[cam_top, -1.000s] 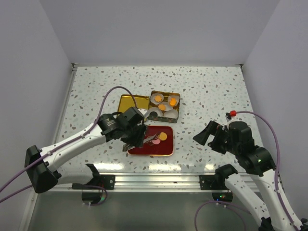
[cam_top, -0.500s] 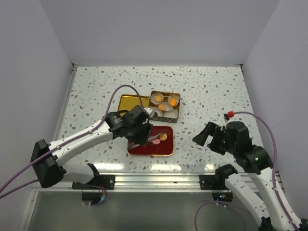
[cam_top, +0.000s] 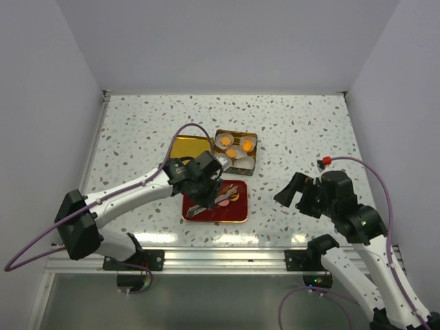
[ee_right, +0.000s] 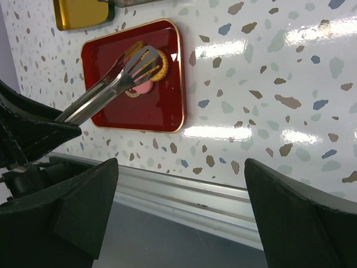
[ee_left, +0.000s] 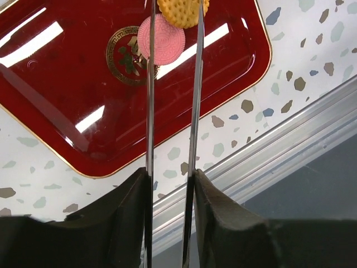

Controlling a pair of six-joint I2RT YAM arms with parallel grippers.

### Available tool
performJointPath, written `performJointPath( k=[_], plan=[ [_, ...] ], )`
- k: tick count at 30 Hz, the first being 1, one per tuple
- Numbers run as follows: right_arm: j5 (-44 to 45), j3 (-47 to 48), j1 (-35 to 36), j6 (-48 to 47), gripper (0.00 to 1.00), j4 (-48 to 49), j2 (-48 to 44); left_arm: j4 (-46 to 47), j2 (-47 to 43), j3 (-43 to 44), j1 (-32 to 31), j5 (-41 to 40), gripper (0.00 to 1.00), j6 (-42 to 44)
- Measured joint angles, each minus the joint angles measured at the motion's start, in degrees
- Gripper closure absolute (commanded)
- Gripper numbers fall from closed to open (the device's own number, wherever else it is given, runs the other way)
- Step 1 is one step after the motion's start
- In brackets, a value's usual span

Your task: Pack the cookies

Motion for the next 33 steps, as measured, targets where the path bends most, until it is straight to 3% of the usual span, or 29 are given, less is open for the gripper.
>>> performJointPath(
  k=[9,21,27,33],
  plan=[
    [0.0,-1.6,0.0,-0.2,0.01,-0.2,-1.5,-0.1,-0.1,1.6,-0.2,0.6,0.86,0.0],
    [0.0,-1.7,0.0,-1.5,0.01,-0.2,-0.8,-3.9,0.3,15.6,-0.2,-2.5,0.87,0.2],
    [0.0,-1.7,0.0,-2.3,0.01,-0.4,-0.5,-5.0,6.1,26.0,0.2,-6.0,0.88,1.6],
    [0.0,-1.7,0.0,-2.6,0.01,-0.8,-0.6,-5.0,12.9,27.8,1.4,-7.2,0.88,2.8]
  ],
)
